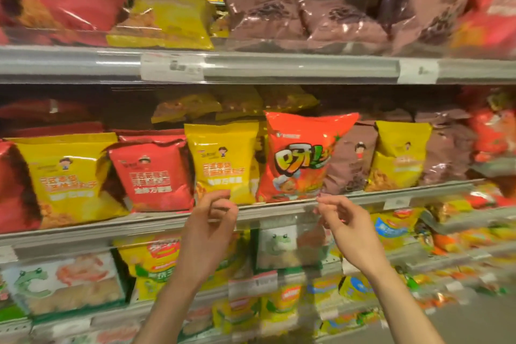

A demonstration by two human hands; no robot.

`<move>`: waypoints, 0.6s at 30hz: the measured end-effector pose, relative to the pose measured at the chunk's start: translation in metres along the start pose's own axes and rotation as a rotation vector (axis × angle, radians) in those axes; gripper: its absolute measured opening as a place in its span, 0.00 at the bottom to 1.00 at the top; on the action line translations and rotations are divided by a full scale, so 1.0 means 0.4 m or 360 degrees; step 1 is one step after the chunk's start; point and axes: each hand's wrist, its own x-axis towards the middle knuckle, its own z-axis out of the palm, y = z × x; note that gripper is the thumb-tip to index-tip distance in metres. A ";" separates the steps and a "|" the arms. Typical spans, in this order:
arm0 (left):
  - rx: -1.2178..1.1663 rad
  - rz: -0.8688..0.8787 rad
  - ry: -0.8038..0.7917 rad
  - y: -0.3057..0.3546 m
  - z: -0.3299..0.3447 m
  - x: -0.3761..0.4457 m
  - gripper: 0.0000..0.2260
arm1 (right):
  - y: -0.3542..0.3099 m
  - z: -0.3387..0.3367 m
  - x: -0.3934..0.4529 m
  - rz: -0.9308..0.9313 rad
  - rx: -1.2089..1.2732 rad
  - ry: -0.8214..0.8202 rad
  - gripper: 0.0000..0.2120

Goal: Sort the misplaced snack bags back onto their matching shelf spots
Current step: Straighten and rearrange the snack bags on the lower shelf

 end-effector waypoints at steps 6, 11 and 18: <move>0.0143 -0.0028 0.0056 0.048 0.112 0.068 0.14 | 0.012 -0.070 0.091 -0.0048 -0.0179 0.0089 0.03; 0.0530 0.0120 0.0112 0.070 0.184 0.129 0.32 | 0.038 -0.109 0.175 -0.0026 -0.0411 0.0418 0.18; 0.0686 0.0051 0.0269 0.083 0.237 0.182 0.36 | 0.057 -0.106 0.248 0.0112 -0.0698 0.0430 0.52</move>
